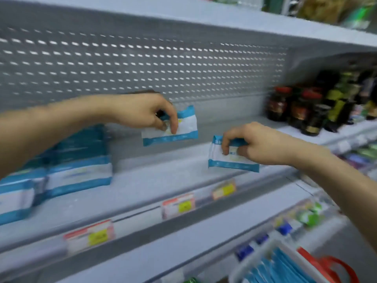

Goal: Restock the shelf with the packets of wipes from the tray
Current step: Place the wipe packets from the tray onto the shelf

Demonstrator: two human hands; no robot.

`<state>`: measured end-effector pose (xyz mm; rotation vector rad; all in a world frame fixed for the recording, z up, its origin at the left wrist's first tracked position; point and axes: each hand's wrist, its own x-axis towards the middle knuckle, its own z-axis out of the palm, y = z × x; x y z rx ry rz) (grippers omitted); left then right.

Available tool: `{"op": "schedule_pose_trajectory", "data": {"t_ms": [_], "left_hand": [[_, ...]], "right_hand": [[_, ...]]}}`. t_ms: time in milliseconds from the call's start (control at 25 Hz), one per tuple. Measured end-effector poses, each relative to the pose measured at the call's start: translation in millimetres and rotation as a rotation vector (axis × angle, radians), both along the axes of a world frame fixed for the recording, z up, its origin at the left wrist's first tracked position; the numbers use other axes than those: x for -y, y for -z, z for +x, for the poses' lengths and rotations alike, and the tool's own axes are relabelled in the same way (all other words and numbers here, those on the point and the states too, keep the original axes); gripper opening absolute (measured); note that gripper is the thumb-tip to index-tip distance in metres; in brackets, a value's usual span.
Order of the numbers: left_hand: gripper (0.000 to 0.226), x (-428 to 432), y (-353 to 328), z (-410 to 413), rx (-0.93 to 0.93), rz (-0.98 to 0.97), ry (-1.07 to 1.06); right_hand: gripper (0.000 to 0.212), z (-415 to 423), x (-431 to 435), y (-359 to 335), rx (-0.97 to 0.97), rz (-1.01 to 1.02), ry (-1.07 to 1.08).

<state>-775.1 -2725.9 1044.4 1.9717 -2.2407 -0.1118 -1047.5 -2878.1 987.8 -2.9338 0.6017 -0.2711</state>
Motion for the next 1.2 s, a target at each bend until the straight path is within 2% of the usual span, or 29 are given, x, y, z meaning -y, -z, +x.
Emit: {"op": "schedule_pose_trajectory", "data": {"t_ms": [240,520,640,800,1200], "left_hand": [[0.029,-134,-16,104,0.026,-0.011,-0.334],[0.022,-242,-12,137,0.006,-0.013,-0.537],[0.016,-265,-10,142,0.003,-0.025,-0.558],[0.028,-279,-7,144,0.003,-0.048,-0.547],[0.024,-267,-1,144,-0.048,-0.058,-0.489]], "right_hand": [[0.042,145,-46,-3,-0.036,0.036,-0.291],[0.042,253,-131,11,-0.087,0.098,-0.609],[0.042,275,-159,18,-0.101,0.116,-0.688],[0.042,285,-175,24,-0.139,0.125,-0.709],[0.038,284,-168,51,-0.099,0.07,-0.778]]}}
